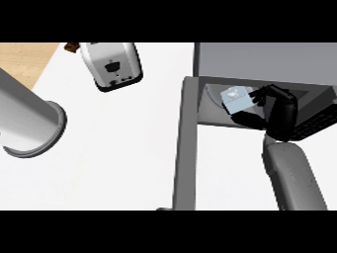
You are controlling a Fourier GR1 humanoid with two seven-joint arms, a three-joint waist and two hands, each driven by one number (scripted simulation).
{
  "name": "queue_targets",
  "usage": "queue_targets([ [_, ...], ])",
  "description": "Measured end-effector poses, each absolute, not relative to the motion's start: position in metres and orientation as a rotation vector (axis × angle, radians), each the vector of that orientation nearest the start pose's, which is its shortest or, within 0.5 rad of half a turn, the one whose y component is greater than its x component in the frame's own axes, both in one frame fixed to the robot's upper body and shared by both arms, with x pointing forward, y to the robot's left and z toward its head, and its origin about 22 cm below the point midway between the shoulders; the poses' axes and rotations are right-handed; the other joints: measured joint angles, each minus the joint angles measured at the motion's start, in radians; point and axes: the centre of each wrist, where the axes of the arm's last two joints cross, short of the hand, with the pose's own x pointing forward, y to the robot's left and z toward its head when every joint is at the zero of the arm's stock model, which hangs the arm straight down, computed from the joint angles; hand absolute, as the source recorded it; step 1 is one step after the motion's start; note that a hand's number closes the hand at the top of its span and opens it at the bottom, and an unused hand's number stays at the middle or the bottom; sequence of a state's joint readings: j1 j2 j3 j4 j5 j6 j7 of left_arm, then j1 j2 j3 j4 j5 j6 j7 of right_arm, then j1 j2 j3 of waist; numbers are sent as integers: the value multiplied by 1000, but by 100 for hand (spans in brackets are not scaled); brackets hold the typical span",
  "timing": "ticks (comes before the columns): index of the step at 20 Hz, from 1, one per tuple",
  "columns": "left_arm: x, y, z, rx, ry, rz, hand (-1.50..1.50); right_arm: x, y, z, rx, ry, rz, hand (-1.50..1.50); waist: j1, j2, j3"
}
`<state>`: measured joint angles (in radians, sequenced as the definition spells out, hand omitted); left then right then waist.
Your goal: Pick up the milk, place it into the microwave and close the microwave
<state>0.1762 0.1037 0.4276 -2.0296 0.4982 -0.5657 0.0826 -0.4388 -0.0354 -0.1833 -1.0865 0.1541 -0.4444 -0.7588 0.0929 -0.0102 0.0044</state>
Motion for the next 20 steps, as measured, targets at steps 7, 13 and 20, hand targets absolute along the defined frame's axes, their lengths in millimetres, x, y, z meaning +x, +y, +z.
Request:
queue_targets([
  [7,171,341,97,-234,-1939,-125,-150,339,-240,-1,-833,-2273,75,-150,33,18,-5],
  [13,177,337,102,-229,-1939,-163,-150,333,-251,-4,-966,-2281,165,-150,56,25,-11],
  [20,185,328,103,-263,-1938,-199,-150,328,-248,-10,-914,-2261,106,-150,71,27,-11],
])
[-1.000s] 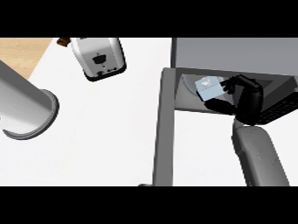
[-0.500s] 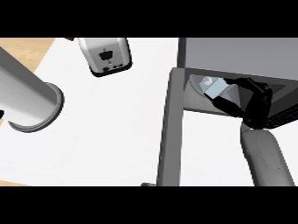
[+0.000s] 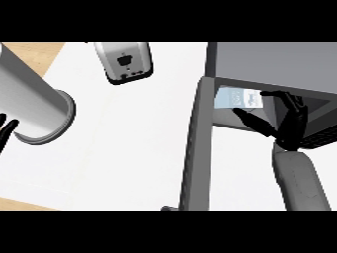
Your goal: Pick up the milk, place it into the microwave and close the microwave
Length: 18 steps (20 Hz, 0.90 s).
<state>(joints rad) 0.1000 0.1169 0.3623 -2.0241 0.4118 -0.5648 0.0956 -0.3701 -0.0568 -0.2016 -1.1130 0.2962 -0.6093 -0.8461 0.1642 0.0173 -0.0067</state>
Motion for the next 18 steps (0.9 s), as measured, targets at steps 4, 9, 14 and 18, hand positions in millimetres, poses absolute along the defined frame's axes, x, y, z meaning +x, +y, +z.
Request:
queue_targets([
  [4,190,322,102,-280,-1935,-214,-150,327,-244,-14,-868,-2251,80,-150,4,0,1],
  [9,193,316,100,-297,-1928,-226,-150,326,-237,-21,-819,-2237,86,-150,8,-1,0],
  [14,195,309,101,-301,-1927,-241,-150,328,-229,-26,-782,-2226,131,-150,7,-2,-1],
  [18,196,305,98,-300,-1920,-237,-150,333,-223,-29,-761,-2214,165,-150,-1,-5,-1],
])
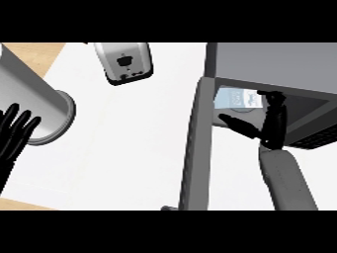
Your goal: Pick up the milk, place it into the microwave and close the microwave
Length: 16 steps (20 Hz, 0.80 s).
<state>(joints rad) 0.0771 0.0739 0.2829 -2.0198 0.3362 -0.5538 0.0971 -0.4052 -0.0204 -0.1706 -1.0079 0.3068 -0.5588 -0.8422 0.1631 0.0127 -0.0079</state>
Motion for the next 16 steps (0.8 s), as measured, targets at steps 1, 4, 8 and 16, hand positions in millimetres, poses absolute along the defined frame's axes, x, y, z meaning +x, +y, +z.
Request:
queue_targets([
  [1,196,303,98,-303,-1920,-236,-150,334,-221,-29,-753,-2210,170,-150,-3,-1,0],
  [4,197,299,98,-303,-1923,-242,-150,338,-218,-30,-719,-2203,195,-150,-12,-4,1],
  [8,199,293,97,-309,-1926,-238,-150,343,-213,-31,-668,-2201,207,-150,-25,-6,2],
  [16,198,285,94,-304,-1914,-239,-150,348,-208,-37,-566,-2195,218,-150,-56,-18,1],
])
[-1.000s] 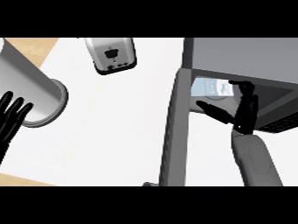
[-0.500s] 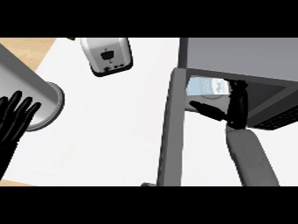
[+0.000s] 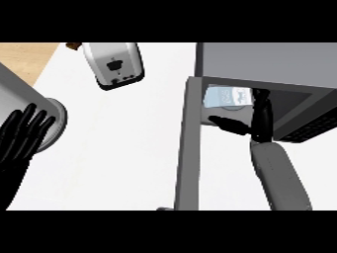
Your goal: Pick up the milk, place it into the microwave and close the microwave
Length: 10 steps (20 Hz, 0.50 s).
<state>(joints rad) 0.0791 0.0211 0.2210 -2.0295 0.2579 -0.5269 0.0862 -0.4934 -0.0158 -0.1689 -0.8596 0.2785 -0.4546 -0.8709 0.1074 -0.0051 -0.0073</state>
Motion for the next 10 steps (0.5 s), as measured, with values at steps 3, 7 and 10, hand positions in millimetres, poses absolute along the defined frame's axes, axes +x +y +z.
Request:
queue_targets([
  [3,198,282,90,-316,-1897,-249,-150,349,-208,-39,-515,-2195,216,-150,-12,-4,-2],
  [7,199,277,82,-348,-1871,-264,-150,350,-205,-41,-411,-2190,182,-150,-32,-11,-4],
  [10,202,271,79,-372,-1850,-285,-150,352,-204,-41,-321,-2186,154,-150,-48,-15,-5],
])
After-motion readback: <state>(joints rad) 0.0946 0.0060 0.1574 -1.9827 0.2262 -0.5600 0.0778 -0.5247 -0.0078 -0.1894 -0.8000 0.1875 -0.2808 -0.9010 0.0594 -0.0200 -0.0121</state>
